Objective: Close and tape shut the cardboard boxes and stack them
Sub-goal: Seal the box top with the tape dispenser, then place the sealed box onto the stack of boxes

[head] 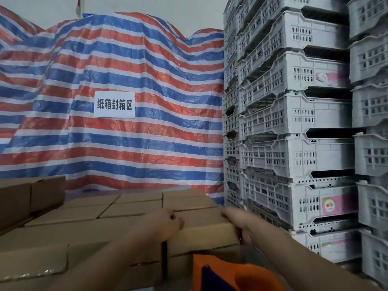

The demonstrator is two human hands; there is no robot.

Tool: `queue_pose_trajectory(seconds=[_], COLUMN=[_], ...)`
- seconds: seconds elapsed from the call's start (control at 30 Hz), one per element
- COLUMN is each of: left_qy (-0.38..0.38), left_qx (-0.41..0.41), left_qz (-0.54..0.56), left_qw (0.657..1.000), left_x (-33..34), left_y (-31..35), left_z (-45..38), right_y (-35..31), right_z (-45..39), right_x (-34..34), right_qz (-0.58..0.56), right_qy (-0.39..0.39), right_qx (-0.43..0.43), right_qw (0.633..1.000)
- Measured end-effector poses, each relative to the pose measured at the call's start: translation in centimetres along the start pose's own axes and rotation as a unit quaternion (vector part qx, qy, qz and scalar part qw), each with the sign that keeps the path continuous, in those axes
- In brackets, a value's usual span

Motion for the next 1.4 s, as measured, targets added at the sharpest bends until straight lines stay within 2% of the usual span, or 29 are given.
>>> queue_pose_trajectory(seconds=[0.17, 0.33, 0.43, 0.6, 0.77, 0.87, 1.03, 1.13, 1.3, 1.4], left_qy=[0.04, 0.047, 0.043, 0.044, 0.045, 0.075, 0.139, 0.181, 0.282, 0.331], left_qx=[-0.001, -0.031, -0.012, -0.019, -0.015, -0.004, 0.02, 0.031, 0.051, 0.045], left_qz=[-0.005, -0.005, 0.067, 0.012, 0.006, -0.002, 0.023, 0.018, -0.055, -0.068], left_qw=[0.999, 0.998, 0.997, 0.999, 0.999, 0.997, 0.99, 0.983, 0.957, 0.94], left_x=[-0.1, -0.3, 0.1, -0.3, -0.7, -1.3, -2.7, -4.3, -8.8, -11.7], left_y=[-0.5, -0.2, -0.3, 0.2, 0.5, 0.8, 0.5, -1.1, -5.5, -8.4], left_z=[-0.2, 0.3, 0.9, 1.6, 2.2, 2.9, 4.8, 6.8, 11.4, 14.7], right_y=[0.2, 0.4, 0.3, 0.5, 0.4, 0.0, -1.7, -3.1, -6.8, -8.5], right_z=[0.1, 0.3, 0.7, 0.6, 0.5, 0.2, 1.7, 3.6, 7.0, 10.3], right_x=[0.5, 0.9, 0.9, 0.2, 0.2, 0.5, 0.4, 0.3, 4.0, 8.7], right_qz=[0.005, -0.021, -0.008, 0.03, 0.024, 0.056, 0.205, 0.334, 0.334, 0.297], right_qy=[0.01, 0.006, -0.001, -0.006, -0.003, 0.023, 0.106, 0.158, 0.188, 0.173], right_qx=[-0.014, -0.022, -0.015, 0.01, 0.016, 0.018, -0.107, -0.186, -0.312, -0.412], right_qw=[1.0, 1.0, 1.0, 0.999, 1.0, 0.998, 0.967, 0.91, 0.869, 0.844])
Point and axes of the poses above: each hand's wrist, its own z-axis away from the middle knuckle, its own x-axis out of the palm, y = z × x, the point moved 6 cm from there along -z, towards the middle knuckle, and after that the axes turned 13 degrees about -z, right-handed, at the moved point
